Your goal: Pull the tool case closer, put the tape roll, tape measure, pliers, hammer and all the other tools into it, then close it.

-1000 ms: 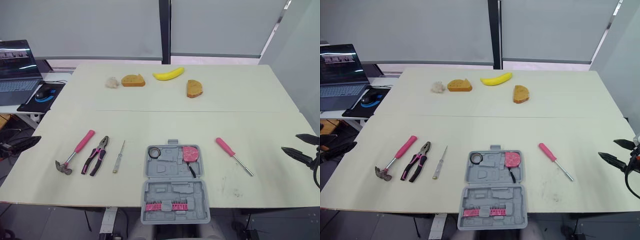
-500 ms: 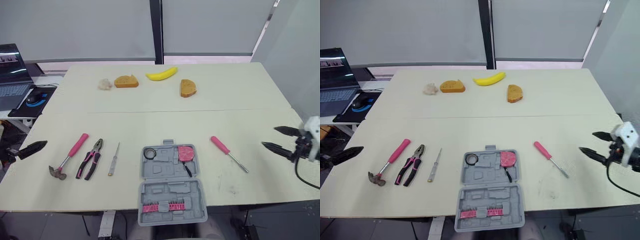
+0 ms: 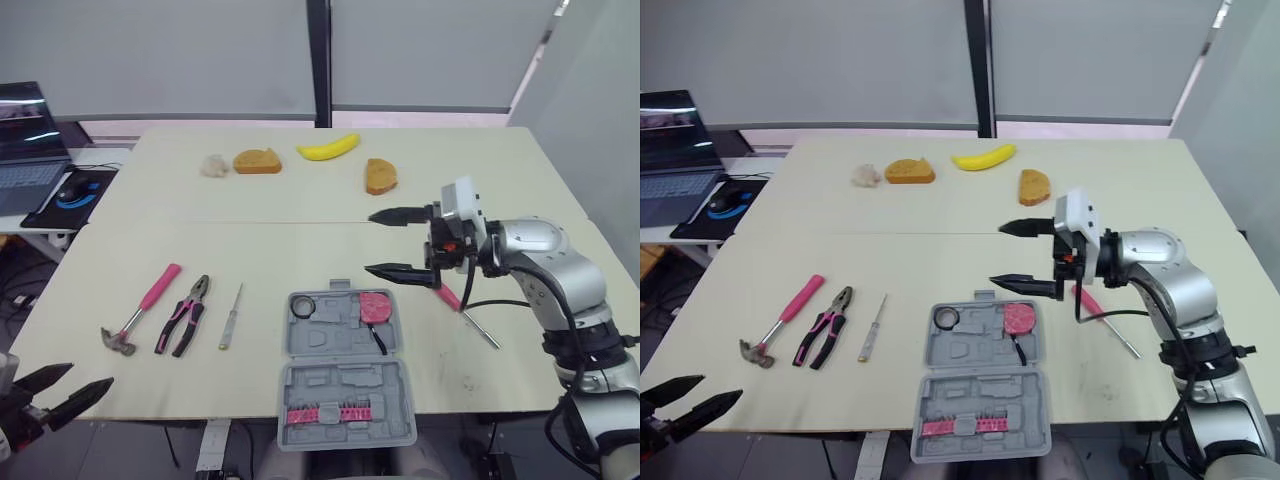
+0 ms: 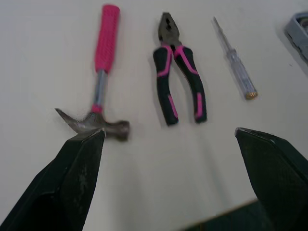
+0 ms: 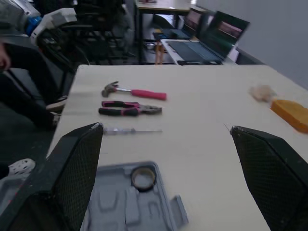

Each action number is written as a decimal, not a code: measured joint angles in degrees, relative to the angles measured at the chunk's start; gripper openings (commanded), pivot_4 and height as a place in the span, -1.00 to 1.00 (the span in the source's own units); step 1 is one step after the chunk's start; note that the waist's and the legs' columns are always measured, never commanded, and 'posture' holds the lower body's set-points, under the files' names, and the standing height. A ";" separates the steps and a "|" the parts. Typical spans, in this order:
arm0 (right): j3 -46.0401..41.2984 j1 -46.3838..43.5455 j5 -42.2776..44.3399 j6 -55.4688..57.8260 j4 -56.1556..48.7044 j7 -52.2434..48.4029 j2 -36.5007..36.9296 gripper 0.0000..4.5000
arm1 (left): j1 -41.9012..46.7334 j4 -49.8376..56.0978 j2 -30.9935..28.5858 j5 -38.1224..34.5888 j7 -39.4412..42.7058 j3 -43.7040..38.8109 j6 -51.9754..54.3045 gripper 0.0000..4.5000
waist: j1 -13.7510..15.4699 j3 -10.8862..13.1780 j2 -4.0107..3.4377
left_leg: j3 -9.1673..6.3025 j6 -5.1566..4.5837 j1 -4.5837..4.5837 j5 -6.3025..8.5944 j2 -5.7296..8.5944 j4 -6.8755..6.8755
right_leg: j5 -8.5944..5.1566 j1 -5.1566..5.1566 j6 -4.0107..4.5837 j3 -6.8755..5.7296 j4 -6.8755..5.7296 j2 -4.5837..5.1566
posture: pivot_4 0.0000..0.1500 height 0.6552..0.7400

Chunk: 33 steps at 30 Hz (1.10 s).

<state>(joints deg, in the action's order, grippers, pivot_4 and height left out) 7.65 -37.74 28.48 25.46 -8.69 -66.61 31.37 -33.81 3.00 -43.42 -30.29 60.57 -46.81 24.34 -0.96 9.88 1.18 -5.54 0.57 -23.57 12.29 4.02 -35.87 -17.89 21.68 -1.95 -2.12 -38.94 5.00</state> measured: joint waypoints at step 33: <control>4.68 4.75 -2.66 4.28 -6.92 9.51 -1.81 0.99 | 37.11 -9.43 12.91 15.01 -32.27 30.27 1.31 1.00 | 0.60 -0.12 0.27 | -0.20 0.06 -0.12 -0.04 0.24 -0.16 | 0.18 -0.21 0.00 -0.01 -0.07 -0.09 | 1.00 1.00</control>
<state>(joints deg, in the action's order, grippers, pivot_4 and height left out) 12.33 -32.99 25.81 29.73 -15.61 -57.10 29.56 3.30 -6.43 -30.51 -15.28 28.30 -16.54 25.65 -0.37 9.76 1.45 -5.74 0.63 -23.69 12.24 4.26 -36.03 -17.70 21.47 -1.95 -2.13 -39.02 4.91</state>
